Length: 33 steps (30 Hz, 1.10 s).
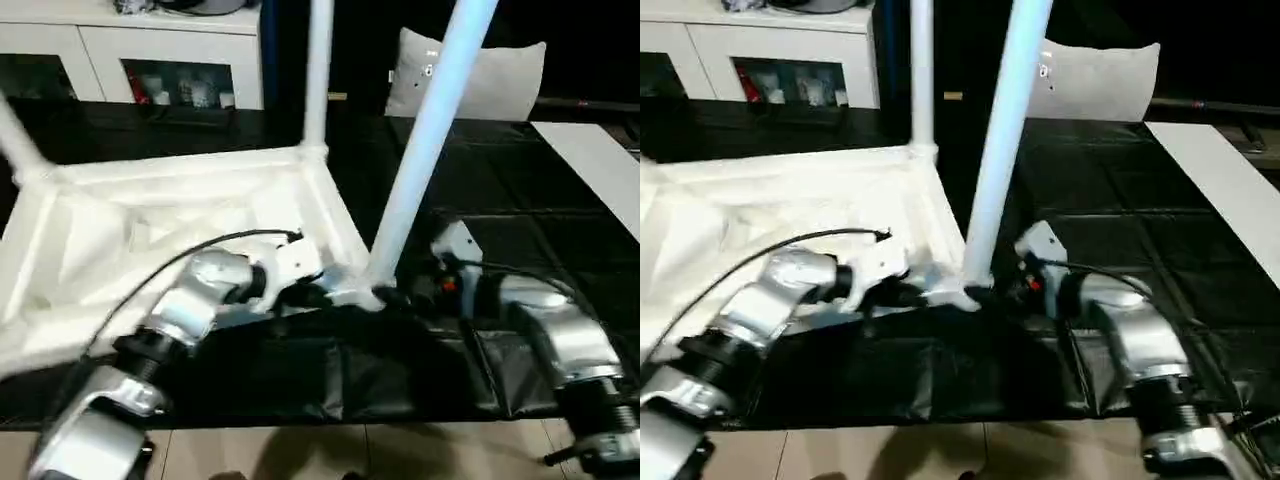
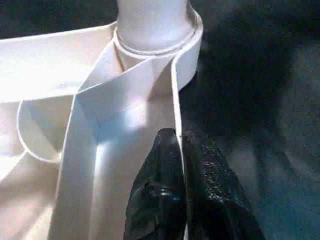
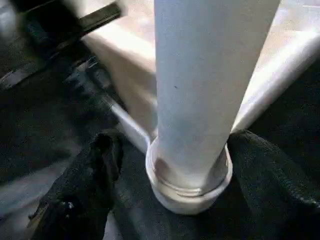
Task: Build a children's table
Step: Rotate leg to tighten
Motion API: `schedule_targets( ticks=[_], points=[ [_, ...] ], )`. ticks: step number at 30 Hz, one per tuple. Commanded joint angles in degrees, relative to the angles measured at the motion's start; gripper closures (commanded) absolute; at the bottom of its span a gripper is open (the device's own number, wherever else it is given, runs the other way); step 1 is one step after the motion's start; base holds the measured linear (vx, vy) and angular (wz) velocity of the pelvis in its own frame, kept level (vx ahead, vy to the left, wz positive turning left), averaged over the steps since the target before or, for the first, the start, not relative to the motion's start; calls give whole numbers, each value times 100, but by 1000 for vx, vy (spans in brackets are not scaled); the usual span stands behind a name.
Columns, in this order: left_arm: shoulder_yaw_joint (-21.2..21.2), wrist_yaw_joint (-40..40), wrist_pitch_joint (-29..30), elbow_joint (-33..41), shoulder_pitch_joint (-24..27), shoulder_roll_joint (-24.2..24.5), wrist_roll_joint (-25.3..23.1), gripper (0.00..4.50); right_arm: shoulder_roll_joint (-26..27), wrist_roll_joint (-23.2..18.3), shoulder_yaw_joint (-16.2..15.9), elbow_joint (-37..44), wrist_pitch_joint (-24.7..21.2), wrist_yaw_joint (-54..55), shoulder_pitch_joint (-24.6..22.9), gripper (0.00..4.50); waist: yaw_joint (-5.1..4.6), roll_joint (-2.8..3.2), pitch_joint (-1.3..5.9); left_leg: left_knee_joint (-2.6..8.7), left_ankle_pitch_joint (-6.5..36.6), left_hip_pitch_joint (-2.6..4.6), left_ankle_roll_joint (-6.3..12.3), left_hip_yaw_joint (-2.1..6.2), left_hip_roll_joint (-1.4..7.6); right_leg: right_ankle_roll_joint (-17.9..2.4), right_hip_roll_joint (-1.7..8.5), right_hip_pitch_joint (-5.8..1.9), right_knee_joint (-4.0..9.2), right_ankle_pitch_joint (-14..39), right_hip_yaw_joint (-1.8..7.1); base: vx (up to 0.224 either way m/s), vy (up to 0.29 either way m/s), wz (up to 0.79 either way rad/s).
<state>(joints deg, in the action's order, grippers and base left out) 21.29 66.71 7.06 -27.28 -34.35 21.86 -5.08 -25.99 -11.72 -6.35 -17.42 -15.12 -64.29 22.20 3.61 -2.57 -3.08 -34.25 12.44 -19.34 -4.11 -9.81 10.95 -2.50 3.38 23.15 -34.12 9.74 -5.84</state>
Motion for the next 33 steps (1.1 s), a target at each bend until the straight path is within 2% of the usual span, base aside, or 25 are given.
schedule_targets(
  ticks=[1, 4, 5, 11, 14, 15, 23, 26, 27, 28, 29, 31, 32, 33],
  points=[
    [275, 504, -328, 119, -6, 18, 43, 450, -114, -118, -94, 34, 121, -403, 20, 115, 9, 2, 366, 364, 595, -22, 471, 56, 257, -866, 534, -357, 442, 1697, 368, 0, 0, 0],
    [400, 893, -485, 162, -13, 178, 61, 450, -266, -211, -219, -14, 160, -869, 43, 126, 32, 7, 375, 365, 508, -19, 486, 55, 278, -982, 532, -356, 399, 1448, 372, 0, 0, 0],
    [455, 1022, -537, 167, -21, 239, 48, 450, -304, -237, -266, -25, 164, -1013, 54, 153, 55, -14, 379, 361, 445, -26, 508, 52, 280, -1028, 532, -362, 375, 1327, 370, 0, 0, 0],
    [583, 1423, -775, 172, -32, 373, 109, 450, -374, -292, -442, -17, 227, -1496, 55, 208, 146, -18, 372, 359, 473, -22, 452, 35, 281, -902, 537, -350, 396, 1602, 363, 0, 0, 0],
    [578, 1492, -787, 208, -42, 360, 127, 450, -346, -341, -531, 53, 189, -1642, 16, 219, 153, -23, 374, 365, 492, -14, 390, 42, 285, -870, 535, -345, 400, 1653, 364, 0, 0, 0],
    [579, 1493, -789, 208, -43, 359, 128, 450, -341, -342, -533, 51, 189, -1642, 16, 242, 145, -22, 370, 369, 514, -19, 370, 46, 283, -874, 536, -349, 398, 1662, 364, 0, 0, 0],
    [591, 1562, -866, 138, -75, 349, 158, 450, -262, -351, -550, -38, 210, -1680, 45, 259, 140, -37, 383, 359, 450, -29, 381, 41, 269, -864, 533, -360, 389, 1580, 365, 0, 0, 0],
    [458, 1477, -527, 220, -8, 241, 322, 450, -97, -624, -366, 241, -98, -1459, -49, 259, 146, -37, 382, 359, 416, -38, 382, 38, 265, -868, 531, -371, 384, 1575, 364, 0, 0, 0],
    [403, 1376, -360, 266, 19, 190, 363, 450, -16, -676, -308, 366, -243, -1257, -100, 259, 147, -14, 381, 361, 416, -32, 380, 37, 269, -860, 530, -361, 384, 1567, 370, 0, 0, 0],
    [403, 1376, -360, 266, 19, 190, 363, 450, -16, -676, -308, 366, -243, -1257, -100, 259, 140, -31, 380, 363, 432, -33, 366, 45, 271, -839, 529, -363, 394, 1612, 361, 0, 0, 0],
    [300, 1125, -47, 333, 49, 74, 404, 450, 169, -600, -245, 488, -495, -717, -142, 259, 137, -2, 376, 371, 451, -28, 347, 48, 269, -839, 528, -358, 398, 1645, 360, 0, 0, 0],
    [226, 921, 138, 358, 56, -26, 419, 450, 324, -469, -214, 501, -582, -290, -138, 259, 106, -12, 358, 376, 579, -19, 263, 49, 245, -744, 523, -351, 445, 1959, 349, 0, 0, 0],
    [131, 659, 326, 365, 52, -170, 442, 450, 538, -316, -157, 452, -715, 246, -88, 259, 77, -8, 328, 383, 717, -11, 161, 54, 215, -548, 528, -336, 524, 2506, 330, 0, 0, 0],
    [68, 486, 444, 369, 49, -266, 457, 450, 681, -218, -117, 416, -801, 599, -53, 259, 64, -6, 327, 380, 762, -1, 132, 59, 202, -475, 527, -332, 552, 2680, 315, 0, 0, 0]
  ],
)
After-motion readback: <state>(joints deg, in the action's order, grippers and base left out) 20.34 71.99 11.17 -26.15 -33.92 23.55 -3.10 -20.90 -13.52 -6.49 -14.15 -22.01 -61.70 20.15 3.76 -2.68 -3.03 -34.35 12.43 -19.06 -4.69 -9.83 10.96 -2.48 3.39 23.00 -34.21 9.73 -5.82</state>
